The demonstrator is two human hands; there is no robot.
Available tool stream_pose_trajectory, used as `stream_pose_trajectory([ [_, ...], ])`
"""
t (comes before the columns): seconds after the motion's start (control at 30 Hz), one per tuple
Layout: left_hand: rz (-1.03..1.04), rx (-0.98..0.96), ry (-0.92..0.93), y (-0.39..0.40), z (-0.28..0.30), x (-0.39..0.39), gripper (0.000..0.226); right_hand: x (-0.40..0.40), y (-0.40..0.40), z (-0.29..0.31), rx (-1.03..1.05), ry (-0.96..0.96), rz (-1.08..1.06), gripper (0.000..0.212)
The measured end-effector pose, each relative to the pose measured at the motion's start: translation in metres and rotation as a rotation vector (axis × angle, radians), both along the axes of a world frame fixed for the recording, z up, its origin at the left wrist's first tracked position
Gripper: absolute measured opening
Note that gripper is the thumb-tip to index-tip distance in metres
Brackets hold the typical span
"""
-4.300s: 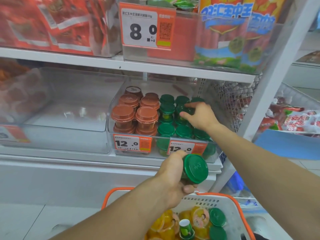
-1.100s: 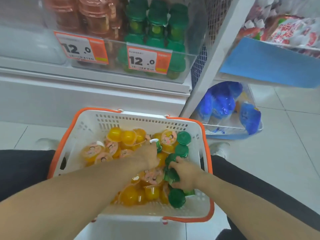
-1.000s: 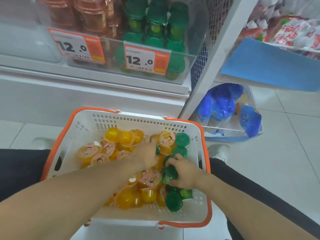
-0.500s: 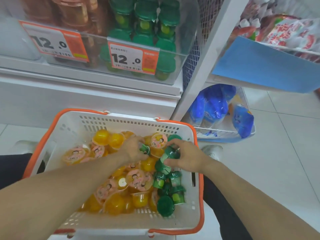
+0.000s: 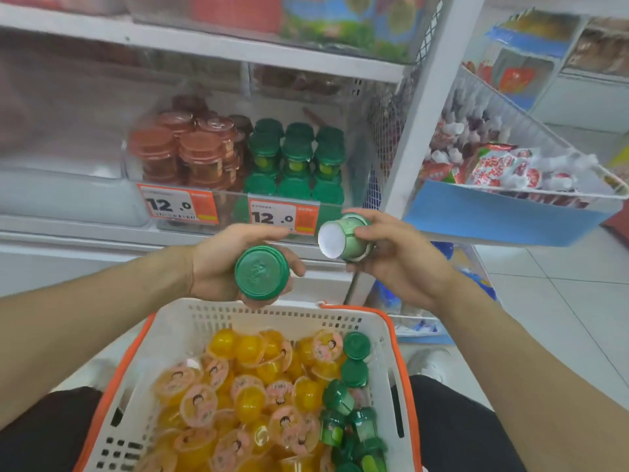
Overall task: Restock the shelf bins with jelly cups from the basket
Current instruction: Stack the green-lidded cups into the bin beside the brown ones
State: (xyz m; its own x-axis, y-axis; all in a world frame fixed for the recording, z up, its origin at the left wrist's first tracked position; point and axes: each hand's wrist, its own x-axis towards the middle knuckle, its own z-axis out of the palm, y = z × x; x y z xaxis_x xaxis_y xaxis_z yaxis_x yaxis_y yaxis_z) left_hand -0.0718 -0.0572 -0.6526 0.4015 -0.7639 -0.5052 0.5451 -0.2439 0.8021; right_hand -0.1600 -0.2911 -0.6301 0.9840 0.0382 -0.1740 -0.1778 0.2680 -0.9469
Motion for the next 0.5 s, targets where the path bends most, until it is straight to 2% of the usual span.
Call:
stream_pose_trajectory([
  [0.13, 0.134, 0.174, -0.400, 0.000, 0.026, -0.014, 0.051, 0.016, 0.020, 0.013, -0.062, 0.000, 0.074, 0.048],
  [0.23, 0.172, 0.230, -0.593, 0.001, 0.030, -0.028, 0.061, 0.028, 0.035, 0.015, -0.300, 0.110, 0.086, 0.058],
  [0.37, 0.223, 0.302, -0.690, 0.007, 0.022, -0.033, 0.048, 0.034, 0.055, 0.013, -0.560, 0.245, 0.158, 0.064],
  [0.43, 0.222, 0.302, -0.671, 0.008, 0.019, -0.030, 0.044, 0.036, 0.061, 0.012, -0.591, 0.269, 0.173, 0.072],
  [0.5, 0.297, 0.293, -0.560, 0.005, 0.018, -0.025, 0.039, 0.039, 0.061, 0.014, -0.549, 0.262, 0.164, 0.076],
])
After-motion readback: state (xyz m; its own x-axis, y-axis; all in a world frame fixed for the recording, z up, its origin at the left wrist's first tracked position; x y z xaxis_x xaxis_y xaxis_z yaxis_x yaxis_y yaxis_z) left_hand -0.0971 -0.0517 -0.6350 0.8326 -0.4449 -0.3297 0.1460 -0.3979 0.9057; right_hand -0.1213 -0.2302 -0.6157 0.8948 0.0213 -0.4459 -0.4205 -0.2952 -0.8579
